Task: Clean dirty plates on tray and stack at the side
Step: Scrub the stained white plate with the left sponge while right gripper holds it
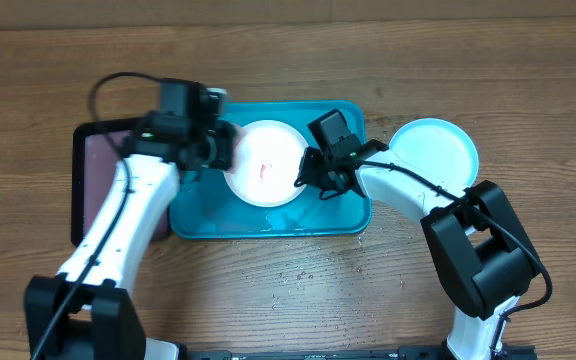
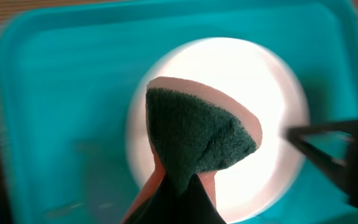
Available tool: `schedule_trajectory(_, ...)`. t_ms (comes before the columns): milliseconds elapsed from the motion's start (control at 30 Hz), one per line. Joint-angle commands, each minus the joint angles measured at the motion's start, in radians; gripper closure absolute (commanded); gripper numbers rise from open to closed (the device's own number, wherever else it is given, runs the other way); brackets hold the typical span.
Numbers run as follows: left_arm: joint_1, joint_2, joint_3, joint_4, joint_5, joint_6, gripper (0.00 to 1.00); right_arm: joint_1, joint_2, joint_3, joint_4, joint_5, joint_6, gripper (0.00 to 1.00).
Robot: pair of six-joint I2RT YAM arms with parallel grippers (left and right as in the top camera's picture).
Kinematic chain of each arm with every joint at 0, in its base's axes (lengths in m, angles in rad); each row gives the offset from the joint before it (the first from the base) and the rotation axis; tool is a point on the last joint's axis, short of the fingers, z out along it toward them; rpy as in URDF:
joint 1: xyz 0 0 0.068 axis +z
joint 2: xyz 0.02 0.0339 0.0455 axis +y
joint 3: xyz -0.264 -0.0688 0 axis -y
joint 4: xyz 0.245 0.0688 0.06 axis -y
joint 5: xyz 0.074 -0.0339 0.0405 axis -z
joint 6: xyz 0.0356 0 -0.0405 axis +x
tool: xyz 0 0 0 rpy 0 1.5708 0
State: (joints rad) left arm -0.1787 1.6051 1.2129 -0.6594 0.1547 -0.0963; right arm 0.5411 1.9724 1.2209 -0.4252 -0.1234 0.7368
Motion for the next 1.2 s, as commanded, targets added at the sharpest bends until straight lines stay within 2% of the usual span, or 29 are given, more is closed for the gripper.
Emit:
schedule_trajectory(0,-0.084,0.047,0.013,0.024,0.038,0.021,0.96,0.004,0.008,0.011,-0.016,0.026,-0.003,0.96)
schedule_trajectory(267,-0.159,0.172,0.013,0.077,0.051,-0.085,0.96,0.004,0.008,0.011,-0.029,0.026,-0.003,0.96)
schedule_trajectory(367,-0.167,0.226,0.013,0.117,0.09,-0.083,0.96,0.004,0.008,0.011,-0.029,0.026,-0.003,0.96)
schedule_trajectory(600,-0.169,0.338,0.013,0.158,0.064,-0.083,0.96,0.004,0.008,0.011,-0.029,0.027,-0.004,0.96)
schedule_trajectory(633,-0.168,0.346,0.013,0.154,0.041,-0.083,0.96,0.004,0.008,0.011,-0.029,0.027,-0.004,0.96)
schedule_trajectory(800,-0.161,0.338,0.014,0.101,-0.255,-0.093,0.96,0.004,0.008,0.011,-0.034,0.034,-0.004,0.96)
schedule_trajectory(900,-0.152,0.301,0.026,0.077,-0.346,-0.094,0.96,0.004,0.008,0.011,-0.033,0.036,-0.004,0.96)
schedule_trajectory(1033,-0.151,0.244,0.055,0.063,-0.272,-0.091,0.96,0.004,0.008,0.011,-0.034,0.037,-0.004,0.96)
schedule_trajectory(1067,-0.158,0.221,0.057,0.074,-0.153,-0.083,0.96,0.004,0.008,0.011,-0.033,0.037,-0.004,0.96)
schedule_trajectory(1167,-0.171,0.218,0.057,0.091,-0.016,-0.076,0.96,0.004,0.008,0.011,-0.033,0.037,-0.004,0.96)
